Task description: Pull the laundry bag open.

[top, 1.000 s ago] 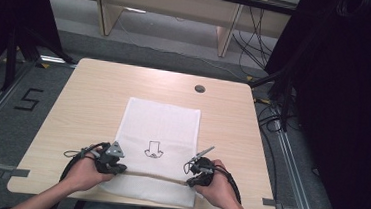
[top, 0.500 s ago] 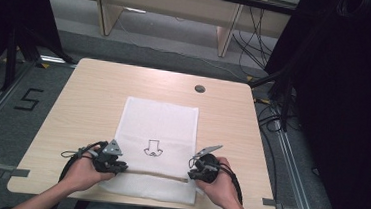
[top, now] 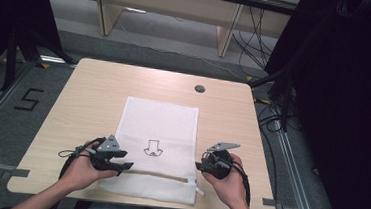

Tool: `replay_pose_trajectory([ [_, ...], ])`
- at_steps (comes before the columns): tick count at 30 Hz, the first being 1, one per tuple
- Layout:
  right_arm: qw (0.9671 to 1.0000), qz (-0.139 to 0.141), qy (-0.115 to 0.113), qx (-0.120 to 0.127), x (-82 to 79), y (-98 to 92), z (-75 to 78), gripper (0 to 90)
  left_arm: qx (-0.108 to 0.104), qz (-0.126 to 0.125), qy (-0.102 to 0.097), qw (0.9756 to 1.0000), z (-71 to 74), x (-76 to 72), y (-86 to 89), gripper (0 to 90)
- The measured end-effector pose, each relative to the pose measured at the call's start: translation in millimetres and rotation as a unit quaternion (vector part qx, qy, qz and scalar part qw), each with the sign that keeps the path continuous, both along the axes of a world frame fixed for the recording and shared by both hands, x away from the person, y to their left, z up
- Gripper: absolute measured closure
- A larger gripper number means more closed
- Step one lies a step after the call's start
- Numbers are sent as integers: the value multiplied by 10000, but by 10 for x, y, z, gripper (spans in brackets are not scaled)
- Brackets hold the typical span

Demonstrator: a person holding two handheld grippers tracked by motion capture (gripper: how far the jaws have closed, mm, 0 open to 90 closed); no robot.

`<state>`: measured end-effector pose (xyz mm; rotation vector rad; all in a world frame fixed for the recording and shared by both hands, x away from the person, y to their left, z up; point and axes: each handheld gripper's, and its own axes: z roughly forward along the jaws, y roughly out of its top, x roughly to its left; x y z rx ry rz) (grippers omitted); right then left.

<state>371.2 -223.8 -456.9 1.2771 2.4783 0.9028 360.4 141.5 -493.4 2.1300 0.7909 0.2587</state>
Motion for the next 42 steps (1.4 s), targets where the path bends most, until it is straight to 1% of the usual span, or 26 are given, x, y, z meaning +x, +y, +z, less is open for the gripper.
replay_pose_trajectory([
  [1, 9998, -83, 154, 132, -13, -12, 9, 684, 4, -56, -114, 9999, 9, 10, 1, 438],
  [3, 9998, -56, 167, 127, -14, -17, 5, 689, -70, -51, -116, 9999, 15, 1, -12, 423],
  [4, 9996, -58, 241, 148, -26, -5, -12, 716, -20, -47, -174, 9998, 21, 9, -17, 385],
  [5, 9996, -58, 241, 148, -26, -5, -12, 716, -201, 69, -115, 9997, 12, -5, -46, 385],
  [6, 9997, 13, 251, 83, -21, -12, -17, 724, -200, 9, -187, 9996, 11, 3, -54, 378],
  [8, 9979, -50, 572, 284, -39, 16, -51, 783, -162, -79, -196, 9996, 10, 15, -60, 374],
  [10, 9980, -44, 533, 325, -34, 25, -75, 803, -217, 16, -144, 9997, 11, 22, -85, 379],
  [11, 9981, 35, 577, 200, -52, 55, -60, 875, -222, -60, -247, 9994, 33, 28, -106, 389],
  [12, 9986, 125, 484, 155, -48, 60, -56, 900, -163, -85, -229, 9996, 45, 34, -114, 400],
  [13, 9989, 171, 428, 128, -57, 85, -44, 900, -179, -145, -317, 9992, 54, 48, -131, 416],
  [14, 9986, 192, 487, 72, -63, 110, -32, 900, -179, -145, -317, 9992, 54, 48, -131, 429],
  [15, 9985, 146, 520, 58, -66, 133, -31, 900, -196, -126, -311, 9992, 66, 57, -152, 441],
  [16, 9985, 143, 504, 138, -62, 152, -47, 900, -244, -77, -222, 9994, 83, 67, -221, 448],
  [18, 9982, 173, 577, 66, -62, 163, -37, 900, -224, -149, -256, 9993, 92, 68, -266, 475],
  [19, 9973, 142, 712, 120, -72, 181, -28, 900, -257, -244, -267, 9990, 96, 57, -332, 475],
  [22, 9962, 67, 857, 133, -58, 214, -36, 900, -67, -495, -289, 9983, 121, 9, -491, 524],
  [24, 9962, 60, 859, 145, -44, 223, -47, 900, -88, -532, -329, 9980, 125, -1, -534, 552],
  [25, 9950, 38, 997, 103, -27, 247, -72, 900, -134, -565, -253, 9980, 127, -6, -578, 568],
  [26, 9936, -65, 1127, 84, -32, 262, -73, 900, -87, -610, -234, 9978, 136, -5, -632, 577],
  [29, 9920, -56, 1262, 93, -11, 278, -105, 900, -81, -696, -182, 9974, 119, 13, -725, 599],
  [31, 9922, -32, 1244, 66, -3, 279, -115, 900, -44, -727, -159, 9972, 118, 15, -754, 619],
  [34, 9893, -90, 1453, -24, 9, 261, -148, 900, -79, -839, -87, 9964, 109, 8, -849, 641],
  [35, 9890, -66, 1476, -47, 8, 251, -154, 900, 0, -955, -89, 9954, 107, 6, -904, 639],
  [37, 9882, -118, 1524, -25, -1, 259, -156, 900, -28, -987, -70, 9951, 102, -2, -936, 634],
  [40, 9880, -50, 1536, -138, -12, 258, -184, 900, 71, -1163, -67, 9932, 97, -4, -1020, 631],
  [42, 9881, -64, 1533, -149, -18, 263, -194, 900, 25, -1179, -43, 9930, 94, -13, -1045, 637],
])
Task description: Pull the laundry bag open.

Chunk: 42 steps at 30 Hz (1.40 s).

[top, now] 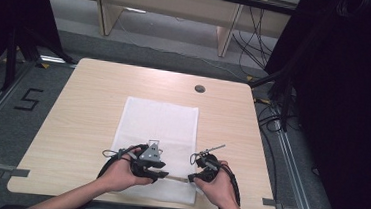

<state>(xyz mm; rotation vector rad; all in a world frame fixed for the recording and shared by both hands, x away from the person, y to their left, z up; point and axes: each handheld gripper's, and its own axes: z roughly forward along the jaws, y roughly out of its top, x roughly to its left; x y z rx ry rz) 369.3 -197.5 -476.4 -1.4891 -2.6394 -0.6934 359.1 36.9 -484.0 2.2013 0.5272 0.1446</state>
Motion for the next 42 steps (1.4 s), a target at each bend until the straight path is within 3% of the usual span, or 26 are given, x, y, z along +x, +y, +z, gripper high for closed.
replay_pose_trajectory([
  [2, 9999, 49, 133, -99, -9, 8, -52, 900, -11, -116, -14, 9999, 1, 3, -56, 650],
  [12, 9998, 93, 131, -134, 12, 10, -64, 900, 73, -345, 146, 9993, -45, 44, -234, 706],
  [15, 9997, 96, 183, -128, 12, 13, -61, 900, 13, -339, 315, 9989, -69, 51, -293, 717],
  [22, 9998, 80, 135, -140, 13, 10, -64, 900, 123, -415, 328, 9985, -134, 91, -406, 721],
  [28, 9998, 43, 160, -73, 13, -2, -71, 900, 97, -439, 429, 9981, -196, 119, -487, 719],
  [37, 9999, 23, 145, -16, 10, -8, -80, 900, 230, -619, 229, 9976, -248, 98, -582, 710],
  [42, 9998, -32, 191, -26, 2, -15, -71, 900, 195, -648, 159, 9976, -268, 81, -614, 724],
])
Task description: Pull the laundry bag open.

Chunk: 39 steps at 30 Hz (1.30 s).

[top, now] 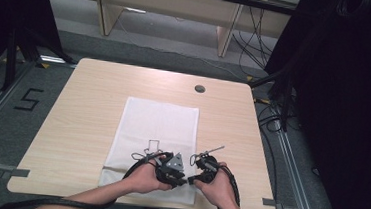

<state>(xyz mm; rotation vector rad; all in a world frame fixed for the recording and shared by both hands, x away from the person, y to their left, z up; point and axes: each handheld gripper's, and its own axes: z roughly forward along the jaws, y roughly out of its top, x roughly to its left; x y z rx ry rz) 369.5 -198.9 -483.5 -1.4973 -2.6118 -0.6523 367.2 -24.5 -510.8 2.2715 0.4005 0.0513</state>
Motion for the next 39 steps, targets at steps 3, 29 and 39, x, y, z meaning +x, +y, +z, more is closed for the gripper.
replay_pose_trajectory([
  [3, 10000, -29, -23, -12, -2, 4, -1, 900, -11, -46, -69, 10000, -2, 8, 5, 757],
  [29, 10000, 21, -25, 91, 10, -22, -15, 900, -46, -115, -322, 9994, -7, -46, -16, 802],
  [39, 9999, 39, -84, -82, -9, 22, 2, 900, -38, -119, -208, 9997, 50, -55, 12, 870],
])
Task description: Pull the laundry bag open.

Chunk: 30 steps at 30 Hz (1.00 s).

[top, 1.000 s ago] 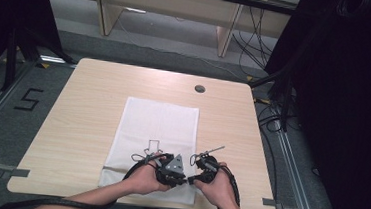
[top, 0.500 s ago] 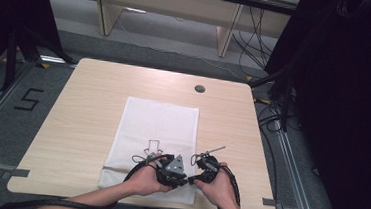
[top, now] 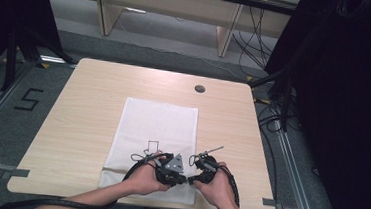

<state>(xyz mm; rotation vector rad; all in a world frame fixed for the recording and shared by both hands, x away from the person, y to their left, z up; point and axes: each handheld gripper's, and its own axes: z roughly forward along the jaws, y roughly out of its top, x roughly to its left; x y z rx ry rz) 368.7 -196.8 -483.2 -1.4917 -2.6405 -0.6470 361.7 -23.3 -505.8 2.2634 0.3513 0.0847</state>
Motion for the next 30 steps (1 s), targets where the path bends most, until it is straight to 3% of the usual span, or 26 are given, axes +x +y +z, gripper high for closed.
replay_pose_trajectory([
  [4, 10000, -5, 41, 15, 9, -5, -1, 900, -63, 18, 60, 10000, -5, 5, 2, 870],
  [16, 10000, 26, 8, 68, 9, -25, -9, 900, 29, 9, 60, 10000, 39, -6, 46, 872],
  [30, 10000, 16, -12, 38, 1, -3, -3, 900, -79, 49, 139, 9999, 36, -3, 87, 872],
])
